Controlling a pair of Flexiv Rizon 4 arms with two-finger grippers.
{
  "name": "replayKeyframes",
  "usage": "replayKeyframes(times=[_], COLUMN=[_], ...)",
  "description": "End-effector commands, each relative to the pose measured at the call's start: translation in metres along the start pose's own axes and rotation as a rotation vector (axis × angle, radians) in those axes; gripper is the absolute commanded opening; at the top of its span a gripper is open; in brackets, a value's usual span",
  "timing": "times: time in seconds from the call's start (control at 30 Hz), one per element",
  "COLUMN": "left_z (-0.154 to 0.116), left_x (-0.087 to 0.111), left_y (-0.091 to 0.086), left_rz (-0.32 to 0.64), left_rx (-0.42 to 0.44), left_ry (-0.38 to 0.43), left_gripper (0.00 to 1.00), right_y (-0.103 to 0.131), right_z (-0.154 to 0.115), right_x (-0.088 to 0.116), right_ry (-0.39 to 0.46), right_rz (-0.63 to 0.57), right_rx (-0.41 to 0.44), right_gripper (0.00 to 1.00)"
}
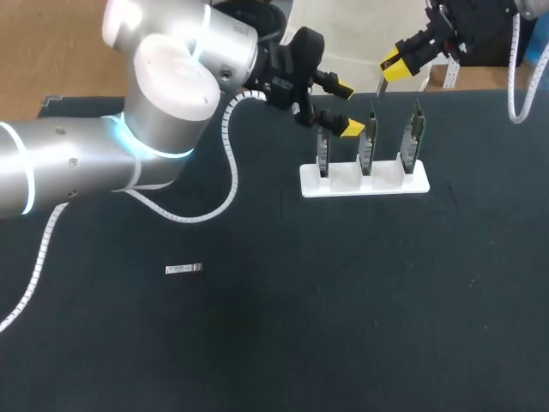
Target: Pick up the optical module with the left hand, and insert it into the network port with the right hand.
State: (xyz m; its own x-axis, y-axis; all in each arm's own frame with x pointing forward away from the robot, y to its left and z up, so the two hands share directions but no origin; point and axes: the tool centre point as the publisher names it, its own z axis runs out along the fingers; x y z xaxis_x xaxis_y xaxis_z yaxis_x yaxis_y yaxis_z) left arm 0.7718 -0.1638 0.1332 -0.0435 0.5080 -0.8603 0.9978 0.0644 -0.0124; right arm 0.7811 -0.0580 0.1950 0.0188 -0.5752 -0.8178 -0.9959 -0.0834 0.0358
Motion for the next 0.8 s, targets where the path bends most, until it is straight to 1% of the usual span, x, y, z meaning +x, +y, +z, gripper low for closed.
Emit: replayKeyframes(times=[0.03, 0.8], left_z=[0.0003, 0.0047], left_x=[0.0012, 0.0044], left_y=[0.0050, 0.0044], left_rz=[-0.007, -0.019], left_rx=[0.011, 0.043], left_ry=[0.020, 0.040], left_gripper=[1.00, 1.00], right_y=[0.0012, -0.0005], right_z=[0.0007, 0.0028], right_x=[0.0000, -0.0018], right_ry=[-0.001, 0.004], right_rz=[-0.001, -0.008], right_rx=[0.004, -0.006], right_gripper=[0.00, 0.00])
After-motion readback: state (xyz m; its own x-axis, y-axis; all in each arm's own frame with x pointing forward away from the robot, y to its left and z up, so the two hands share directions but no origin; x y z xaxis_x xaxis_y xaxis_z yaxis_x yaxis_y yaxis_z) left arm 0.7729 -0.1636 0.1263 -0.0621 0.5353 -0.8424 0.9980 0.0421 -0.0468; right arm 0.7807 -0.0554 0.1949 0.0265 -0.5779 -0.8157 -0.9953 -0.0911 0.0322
